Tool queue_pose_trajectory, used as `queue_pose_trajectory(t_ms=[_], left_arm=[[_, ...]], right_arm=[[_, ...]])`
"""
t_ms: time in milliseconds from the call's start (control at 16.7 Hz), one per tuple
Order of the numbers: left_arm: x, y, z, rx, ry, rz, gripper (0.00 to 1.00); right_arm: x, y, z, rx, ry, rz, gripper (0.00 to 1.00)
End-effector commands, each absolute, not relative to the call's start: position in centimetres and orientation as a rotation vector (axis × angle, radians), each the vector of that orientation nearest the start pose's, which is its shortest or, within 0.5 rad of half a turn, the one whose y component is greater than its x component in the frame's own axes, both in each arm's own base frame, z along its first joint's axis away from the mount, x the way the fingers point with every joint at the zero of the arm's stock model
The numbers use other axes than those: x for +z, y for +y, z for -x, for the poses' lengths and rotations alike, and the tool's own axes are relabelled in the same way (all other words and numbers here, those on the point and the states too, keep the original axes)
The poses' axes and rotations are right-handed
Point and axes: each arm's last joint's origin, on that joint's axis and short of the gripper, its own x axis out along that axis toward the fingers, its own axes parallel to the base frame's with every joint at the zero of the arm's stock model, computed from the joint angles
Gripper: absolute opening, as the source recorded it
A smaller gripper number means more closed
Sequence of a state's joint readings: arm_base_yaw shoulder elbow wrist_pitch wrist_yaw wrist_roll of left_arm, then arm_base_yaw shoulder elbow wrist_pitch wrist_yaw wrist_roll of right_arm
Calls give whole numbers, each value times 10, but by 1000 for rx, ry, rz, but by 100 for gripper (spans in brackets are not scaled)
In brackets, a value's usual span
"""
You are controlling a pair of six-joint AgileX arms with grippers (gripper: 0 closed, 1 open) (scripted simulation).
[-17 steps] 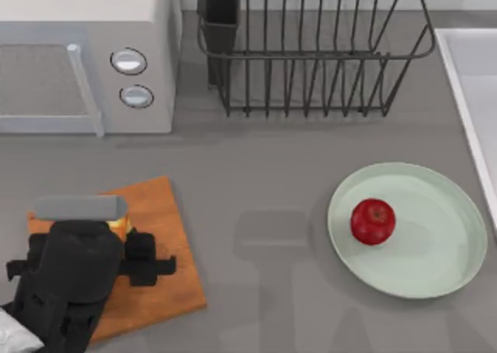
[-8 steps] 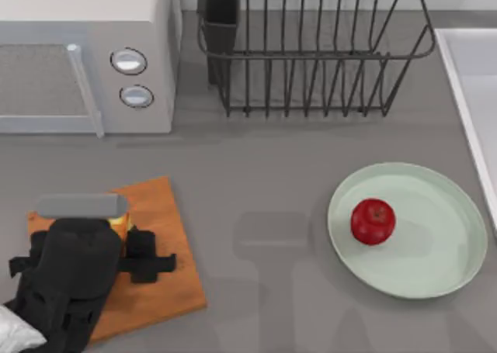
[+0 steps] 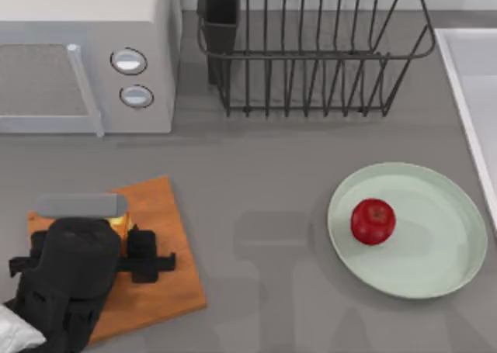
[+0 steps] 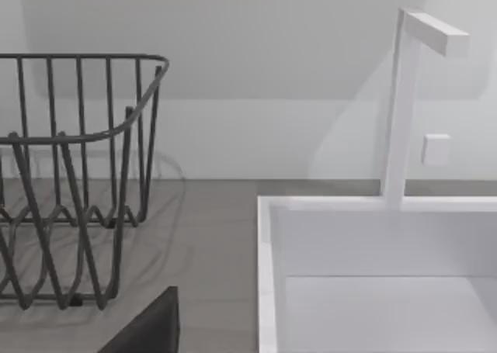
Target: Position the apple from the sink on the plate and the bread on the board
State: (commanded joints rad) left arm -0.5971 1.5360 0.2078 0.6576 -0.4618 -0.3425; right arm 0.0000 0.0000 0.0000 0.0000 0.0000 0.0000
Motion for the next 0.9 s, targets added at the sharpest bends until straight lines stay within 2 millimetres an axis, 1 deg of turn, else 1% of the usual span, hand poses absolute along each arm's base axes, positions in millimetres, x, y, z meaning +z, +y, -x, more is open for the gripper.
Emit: queue_pose_trajectory(t_ms=[240, 300, 900], left_arm=[[80, -106, -179, -19, 593, 2, 98], [80, -106, -179, -19, 593, 2, 100], [82, -106, -180, -21, 585, 7, 100]], right_arm=[[160, -1, -106, 0, 0, 0, 100], [160, -1, -106, 0, 0, 0, 100], [160, -1, -106, 0, 0, 0, 100]])
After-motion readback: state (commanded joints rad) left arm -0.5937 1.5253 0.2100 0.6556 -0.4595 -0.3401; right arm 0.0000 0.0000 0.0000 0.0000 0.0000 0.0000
